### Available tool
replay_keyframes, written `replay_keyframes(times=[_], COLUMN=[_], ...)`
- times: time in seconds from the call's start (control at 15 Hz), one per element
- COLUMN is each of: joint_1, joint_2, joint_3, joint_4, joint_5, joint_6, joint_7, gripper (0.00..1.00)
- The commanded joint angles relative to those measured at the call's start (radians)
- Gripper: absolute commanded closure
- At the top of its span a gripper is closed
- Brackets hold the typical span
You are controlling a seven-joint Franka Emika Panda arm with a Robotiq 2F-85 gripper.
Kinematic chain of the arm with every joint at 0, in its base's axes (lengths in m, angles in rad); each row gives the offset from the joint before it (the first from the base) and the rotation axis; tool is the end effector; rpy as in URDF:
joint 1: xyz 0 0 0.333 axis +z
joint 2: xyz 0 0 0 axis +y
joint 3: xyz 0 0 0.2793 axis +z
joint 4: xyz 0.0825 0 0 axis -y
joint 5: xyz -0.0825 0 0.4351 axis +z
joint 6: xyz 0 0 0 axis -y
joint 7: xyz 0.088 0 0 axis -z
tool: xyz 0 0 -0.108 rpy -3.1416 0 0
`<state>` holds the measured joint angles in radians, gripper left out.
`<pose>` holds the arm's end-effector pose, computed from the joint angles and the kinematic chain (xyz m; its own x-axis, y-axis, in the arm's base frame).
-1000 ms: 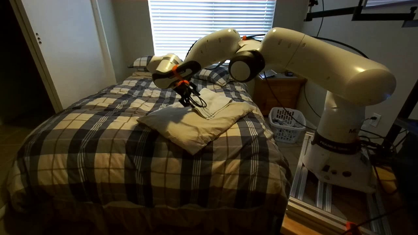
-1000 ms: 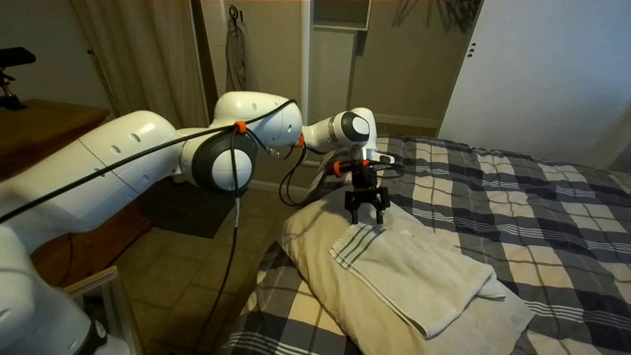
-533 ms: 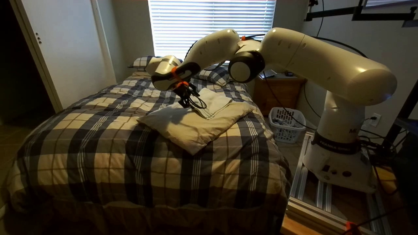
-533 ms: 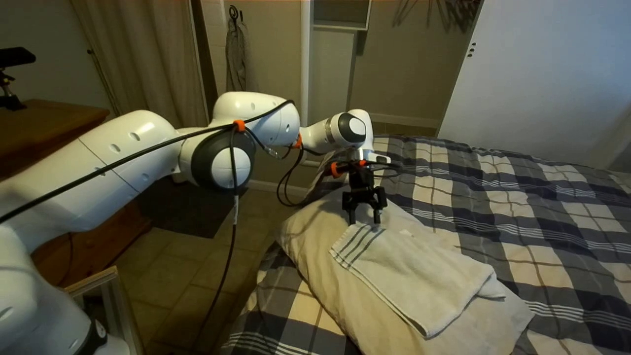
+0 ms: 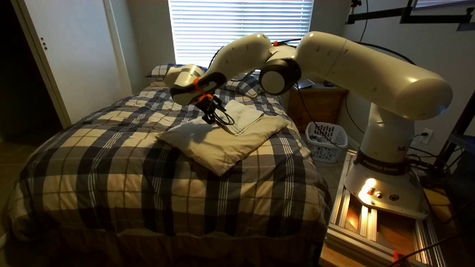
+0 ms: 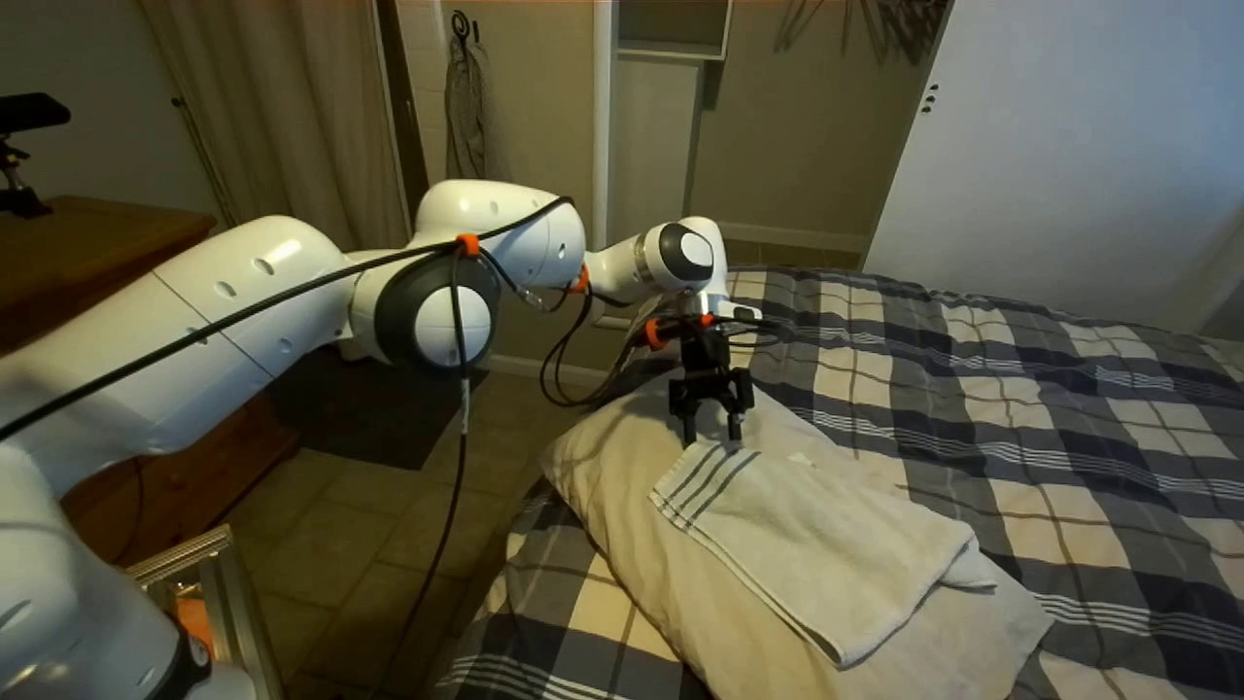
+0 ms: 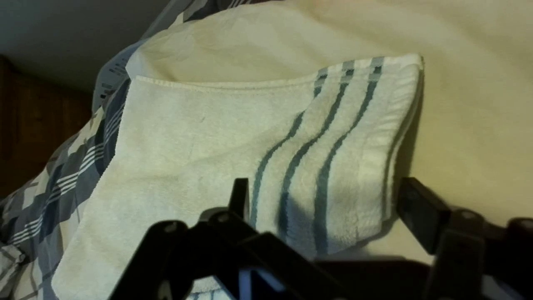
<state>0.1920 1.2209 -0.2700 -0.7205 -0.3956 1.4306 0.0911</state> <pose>0.7608 -0.0162 0.1683 0.9099 -0.1540 -0.3852 0.1304 -0.7751 0.6182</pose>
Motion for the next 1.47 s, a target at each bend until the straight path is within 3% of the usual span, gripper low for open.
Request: replay_keyframes(times=[0.0,0.47,0.6,0.67,0.73,0.87,1.07,1.2,1.27,1.4], joint_1=[0.012,0.02,0.027,0.031,0.034,0.04,0.046,0.048,0.049,0.05], joint_2=[-0.006,-0.012,-0.014,-0.015,-0.015,-0.015,-0.012,-0.012,-0.012,-0.011], joint_3=[-0.019,-0.035,-0.044,-0.049,-0.053,-0.063,-0.074,-0.08,-0.083,-0.087], joint_4=[-0.032,-0.039,-0.039,-0.038,-0.039,-0.039,-0.038,-0.038,-0.038,-0.037], joint_5=[-0.021,-0.024,-0.026,-0.028,-0.029,-0.028,-0.025,-0.024,-0.024,-0.024], joint_6=[-0.013,-0.014,-0.013,-0.012,-0.011,-0.012,-0.012,-0.011,-0.011,-0.01], joint_7=[0.007,0.01,0.009,0.009,0.007,0.004,0.003,0.002,0.002,0.001], gripper=[0.4,0.89,0.95,0.84,0.63,0.56,0.36,0.29,0.37,0.26])
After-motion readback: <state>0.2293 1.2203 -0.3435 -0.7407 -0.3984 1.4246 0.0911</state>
